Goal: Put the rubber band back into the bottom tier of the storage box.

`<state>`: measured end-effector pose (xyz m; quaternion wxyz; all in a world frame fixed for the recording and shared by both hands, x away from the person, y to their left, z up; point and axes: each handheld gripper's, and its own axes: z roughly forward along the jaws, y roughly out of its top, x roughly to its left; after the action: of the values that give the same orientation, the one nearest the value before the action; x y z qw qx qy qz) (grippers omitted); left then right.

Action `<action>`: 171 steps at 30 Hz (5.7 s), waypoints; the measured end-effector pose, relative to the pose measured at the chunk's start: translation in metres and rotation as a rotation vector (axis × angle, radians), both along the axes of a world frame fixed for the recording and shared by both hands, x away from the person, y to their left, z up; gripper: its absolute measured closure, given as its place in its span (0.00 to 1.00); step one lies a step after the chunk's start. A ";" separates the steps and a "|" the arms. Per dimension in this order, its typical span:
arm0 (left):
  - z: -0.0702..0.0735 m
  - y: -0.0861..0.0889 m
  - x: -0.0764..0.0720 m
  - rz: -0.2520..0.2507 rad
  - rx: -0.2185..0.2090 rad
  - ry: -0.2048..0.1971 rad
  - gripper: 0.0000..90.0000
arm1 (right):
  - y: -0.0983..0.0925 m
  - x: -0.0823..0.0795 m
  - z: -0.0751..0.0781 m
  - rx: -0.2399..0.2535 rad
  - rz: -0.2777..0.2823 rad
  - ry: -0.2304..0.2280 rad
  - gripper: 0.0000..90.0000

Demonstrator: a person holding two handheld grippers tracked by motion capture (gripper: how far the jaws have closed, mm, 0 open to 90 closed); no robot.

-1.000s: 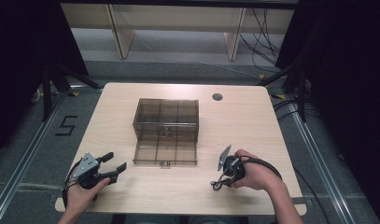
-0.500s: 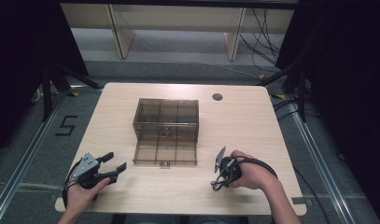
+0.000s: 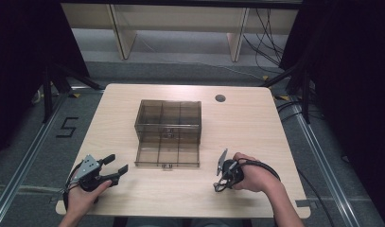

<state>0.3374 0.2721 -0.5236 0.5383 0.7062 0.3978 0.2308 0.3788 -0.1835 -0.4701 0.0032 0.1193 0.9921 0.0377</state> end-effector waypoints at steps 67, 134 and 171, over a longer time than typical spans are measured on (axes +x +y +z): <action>0.000 0.000 0.000 0.003 0.001 -0.001 0.30 | -0.024 -0.012 0.016 0.439 -0.103 -0.141 0.97; -0.001 0.001 0.001 0.001 -0.027 -0.005 0.30 | -0.024 -0.013 0.009 1.020 -0.320 -0.295 0.97; 0.064 -0.124 -0.002 -0.429 -0.180 -0.085 0.43 | 0.003 -0.018 0.020 1.166 -0.271 -0.272 0.97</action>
<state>0.3355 0.1478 -0.4597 0.6522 0.7133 0.2345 0.1043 0.3611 -0.1808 -0.4496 0.0688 0.2207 0.7747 0.5886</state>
